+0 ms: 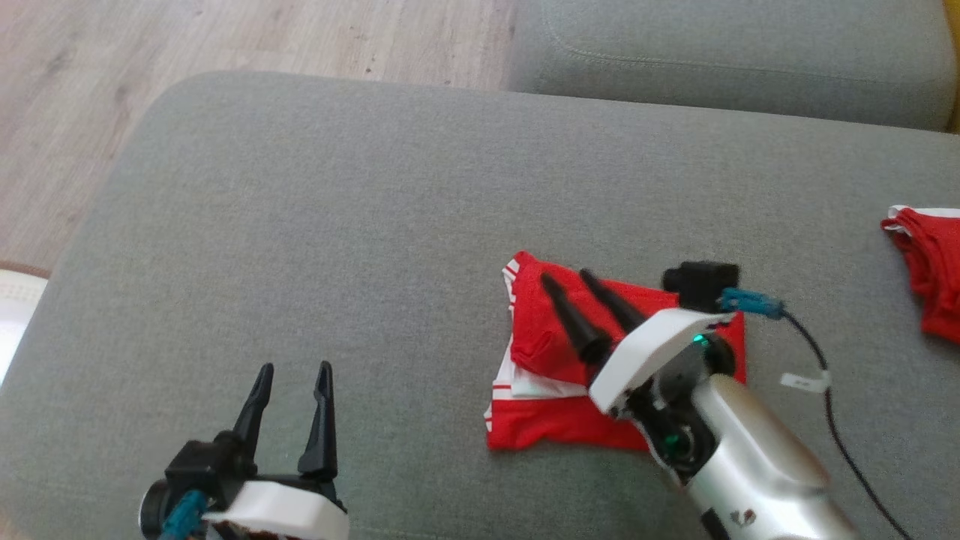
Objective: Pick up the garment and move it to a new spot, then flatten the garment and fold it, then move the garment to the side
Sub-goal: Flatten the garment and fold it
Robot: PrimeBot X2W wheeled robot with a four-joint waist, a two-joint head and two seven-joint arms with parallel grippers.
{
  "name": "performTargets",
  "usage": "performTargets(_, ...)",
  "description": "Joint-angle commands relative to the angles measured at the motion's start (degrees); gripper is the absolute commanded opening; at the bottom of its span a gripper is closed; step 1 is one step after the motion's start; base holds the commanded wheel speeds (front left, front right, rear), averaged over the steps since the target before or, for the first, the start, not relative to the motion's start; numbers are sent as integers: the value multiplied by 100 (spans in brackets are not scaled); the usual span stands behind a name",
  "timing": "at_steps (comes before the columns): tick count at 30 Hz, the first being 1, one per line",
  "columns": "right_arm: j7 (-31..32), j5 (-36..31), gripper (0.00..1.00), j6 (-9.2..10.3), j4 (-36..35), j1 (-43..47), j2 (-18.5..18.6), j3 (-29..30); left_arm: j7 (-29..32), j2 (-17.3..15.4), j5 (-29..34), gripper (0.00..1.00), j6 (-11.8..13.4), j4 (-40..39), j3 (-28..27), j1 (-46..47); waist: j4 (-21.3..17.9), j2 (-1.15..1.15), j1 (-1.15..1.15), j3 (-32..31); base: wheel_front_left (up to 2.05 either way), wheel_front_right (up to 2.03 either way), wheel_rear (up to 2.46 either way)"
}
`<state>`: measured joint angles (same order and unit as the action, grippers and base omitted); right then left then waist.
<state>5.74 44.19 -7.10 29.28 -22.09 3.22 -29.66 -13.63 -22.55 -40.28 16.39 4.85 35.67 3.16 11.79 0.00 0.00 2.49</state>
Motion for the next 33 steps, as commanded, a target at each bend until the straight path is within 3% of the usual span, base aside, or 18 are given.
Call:
performTargets(1, -185, -173, 100, -39, -119, -309, -34, 69, -54, -22, 49, 100, -20, -140, -175, 289, -40, 0, 0, -23, 0, 0, 0)
performTargets(6, -564, -1134, 100, -39, -25, -369, -34, 765, -65, 15, 77, 100, -36, -135, -141, 306, -186, 0, 0, -61, 0, 0, 0)
performTargets(12, -534, -2208, 100, -39, -547, -43, -34, 1530, -66, 45, 110, 100, -25, -150, -108, 356, -363, 0, 0, -66, 0, 0, 0)
performTargets(19, -51, -2899, 98, -39, -1033, 458, -34, 1493, -66, 56, 101, 100, -30, -148, -101, 409, -419, 0, 0, -10, 0, 0, 0)
performTargets(20, -7, -3007, 56, -39, -1020, 485, -34, 1463, -64, 57, 100, 100, -40, -144, -95, 422, -399, 0, 0, 5, 0, 0, 0)
performTargets(21, 19, -3103, 43, -39, -994, 500, -35, 1437, -62, 57, 99, 100, -43, -138, -95, 434, -374, 0, 0, 20, 0, 0, 0)
performTargets(23, 73, -3297, 0, -39, -890, 506, -34, 1360, -63, 49, 93, 100, -53, -116, -108, 454, -309, 0, 0, 46, 0, 0, 0)
performTargets(33, 231, -3450, 0, -39, -58, 426, 175, 549, -84, 43, 86, 100, -70, -54, -160, 456, 66, 0, 0, 109, 0, 0, 0)
